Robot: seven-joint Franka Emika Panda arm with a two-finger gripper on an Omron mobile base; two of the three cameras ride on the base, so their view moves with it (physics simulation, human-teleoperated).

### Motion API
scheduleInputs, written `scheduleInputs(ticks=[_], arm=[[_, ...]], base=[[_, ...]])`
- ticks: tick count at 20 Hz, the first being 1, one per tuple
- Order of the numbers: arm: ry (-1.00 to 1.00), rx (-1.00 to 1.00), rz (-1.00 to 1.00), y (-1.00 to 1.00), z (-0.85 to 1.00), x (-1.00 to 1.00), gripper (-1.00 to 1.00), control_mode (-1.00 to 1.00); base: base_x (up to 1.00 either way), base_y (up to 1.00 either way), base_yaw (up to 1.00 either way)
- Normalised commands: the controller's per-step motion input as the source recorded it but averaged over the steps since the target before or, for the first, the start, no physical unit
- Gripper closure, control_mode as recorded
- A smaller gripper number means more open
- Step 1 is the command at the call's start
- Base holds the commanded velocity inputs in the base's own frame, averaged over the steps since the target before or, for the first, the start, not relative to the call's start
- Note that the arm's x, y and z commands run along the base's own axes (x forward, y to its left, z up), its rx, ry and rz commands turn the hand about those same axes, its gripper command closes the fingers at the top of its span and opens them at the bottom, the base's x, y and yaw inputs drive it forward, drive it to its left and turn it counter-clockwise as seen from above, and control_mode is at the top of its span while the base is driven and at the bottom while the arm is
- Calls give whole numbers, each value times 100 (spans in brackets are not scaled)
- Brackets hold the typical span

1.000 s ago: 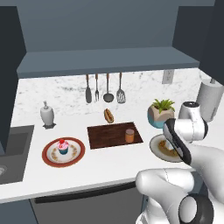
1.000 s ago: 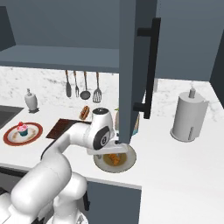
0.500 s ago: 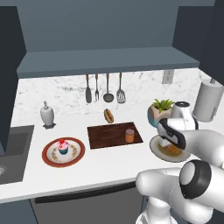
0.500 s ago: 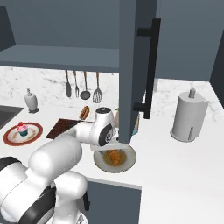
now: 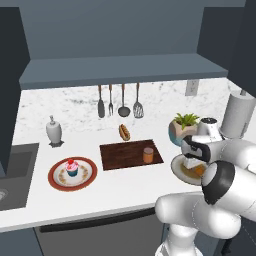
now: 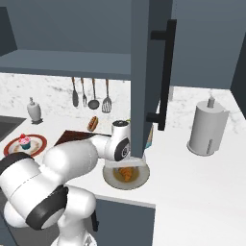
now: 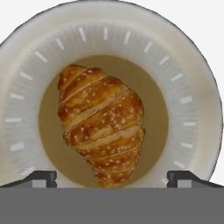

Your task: From the different types of pastries on the counter, select a croissant and place it on the cutting board. Then retrieve a jar of jam from the cabinet and place it alongside the croissant on the cutting board.

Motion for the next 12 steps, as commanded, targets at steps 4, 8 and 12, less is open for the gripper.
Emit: scheduleInputs(ticks=[4, 8, 12], arm=[[0, 0, 0, -15, -30, 0, -100, -100], [0, 0, 0, -6, -34, 0, -100, -100], [0, 0, 0, 0, -38, 0, -100, -100]], base=[[0, 0, 0], [0, 0, 0], [0, 0, 0]])
